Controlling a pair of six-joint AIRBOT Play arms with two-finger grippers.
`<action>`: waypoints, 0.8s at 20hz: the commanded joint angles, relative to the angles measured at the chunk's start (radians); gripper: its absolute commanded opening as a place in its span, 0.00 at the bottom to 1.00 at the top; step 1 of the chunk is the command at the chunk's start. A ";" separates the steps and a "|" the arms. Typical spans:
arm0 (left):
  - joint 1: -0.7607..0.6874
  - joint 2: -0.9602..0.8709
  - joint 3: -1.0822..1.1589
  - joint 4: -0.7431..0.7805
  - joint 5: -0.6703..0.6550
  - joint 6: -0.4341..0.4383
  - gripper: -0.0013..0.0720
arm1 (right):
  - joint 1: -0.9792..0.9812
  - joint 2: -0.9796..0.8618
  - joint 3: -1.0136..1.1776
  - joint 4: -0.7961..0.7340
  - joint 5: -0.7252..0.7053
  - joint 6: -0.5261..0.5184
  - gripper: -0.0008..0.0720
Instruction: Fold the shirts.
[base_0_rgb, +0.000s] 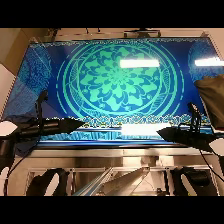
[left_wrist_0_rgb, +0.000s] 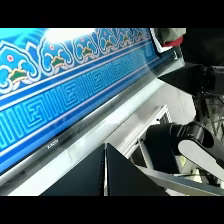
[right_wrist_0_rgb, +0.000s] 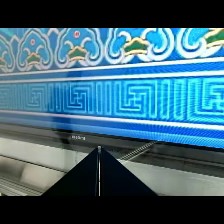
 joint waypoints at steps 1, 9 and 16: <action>0.068 0.001 0.000 0.002 0.011 0.000 0.05 | 0.001 0.000 0.000 0.000 0.000 0.000 0.03; 0.613 -0.067 0.272 0.443 0.213 -0.089 1.00 | 0.001 0.000 0.000 0.000 0.000 0.000 0.03; 1.004 -0.415 0.400 0.588 0.212 -0.177 1.00 | 0.001 0.000 0.000 0.000 0.000 0.000 0.03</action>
